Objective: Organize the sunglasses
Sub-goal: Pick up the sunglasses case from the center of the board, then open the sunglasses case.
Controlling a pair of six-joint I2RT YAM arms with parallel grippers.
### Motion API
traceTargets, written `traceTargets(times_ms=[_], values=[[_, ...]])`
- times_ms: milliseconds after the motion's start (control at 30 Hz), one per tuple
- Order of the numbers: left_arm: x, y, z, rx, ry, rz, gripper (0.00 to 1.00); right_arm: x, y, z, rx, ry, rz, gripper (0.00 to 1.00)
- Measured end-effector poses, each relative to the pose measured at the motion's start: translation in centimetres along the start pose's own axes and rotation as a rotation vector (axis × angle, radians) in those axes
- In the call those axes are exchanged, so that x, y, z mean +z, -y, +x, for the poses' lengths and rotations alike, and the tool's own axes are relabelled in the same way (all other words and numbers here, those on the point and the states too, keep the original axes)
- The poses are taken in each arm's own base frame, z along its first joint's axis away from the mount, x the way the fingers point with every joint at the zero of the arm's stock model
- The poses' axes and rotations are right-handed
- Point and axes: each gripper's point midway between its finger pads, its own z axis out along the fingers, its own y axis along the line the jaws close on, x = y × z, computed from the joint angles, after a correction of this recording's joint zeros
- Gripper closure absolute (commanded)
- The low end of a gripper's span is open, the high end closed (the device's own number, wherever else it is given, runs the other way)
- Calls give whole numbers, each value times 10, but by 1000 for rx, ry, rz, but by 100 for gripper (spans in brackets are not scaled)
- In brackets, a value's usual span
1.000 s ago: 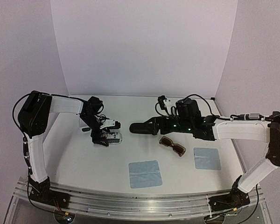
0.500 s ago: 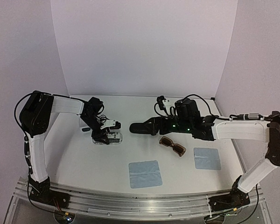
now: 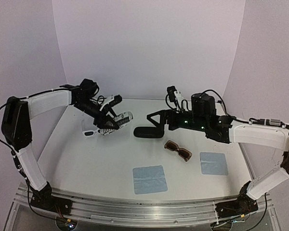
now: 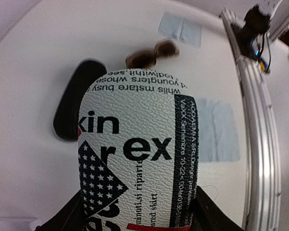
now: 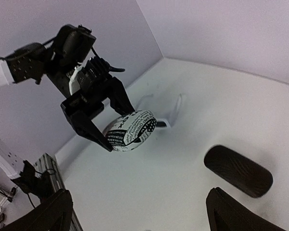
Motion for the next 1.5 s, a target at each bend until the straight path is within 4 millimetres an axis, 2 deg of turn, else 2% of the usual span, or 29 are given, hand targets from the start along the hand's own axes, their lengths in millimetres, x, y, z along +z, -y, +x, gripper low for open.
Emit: traceTargets(times_ms=[100,200,267,367,467,600,800,1033,1167,1300,1433,1500], values=[[-38,29,-58,14,171,20,100,-18,-30,-41,-37,133,-102,2],[-77,63,-107,56,328,55,100,-23,-64,-72,-91,222,-208,2],[-97,85,-130,89,414,86,100,-23,-90,-85,-130,258,-287,2],[-112,113,-145,110,485,141,100,-17,-119,-95,-184,292,-373,2],[-116,132,-154,132,517,193,100,-12,-139,-95,-233,306,-430,3],[-116,146,-163,147,538,244,100,-6,-156,-96,-289,320,-485,4],[-117,151,-168,152,552,263,100,-1,-163,-92,-313,315,-530,12],[-115,153,-169,166,554,265,100,7,-164,-88,-311,309,-546,12],[-114,155,-169,181,552,262,100,10,-164,-87,-308,307,-551,22],[-113,154,-169,183,552,254,100,9,-167,-90,-310,316,-567,26],[-112,153,-170,185,552,247,100,8,-169,-91,-315,321,-576,36],[-112,152,-170,183,552,242,100,7,-170,-91,-318,321,-582,46]])
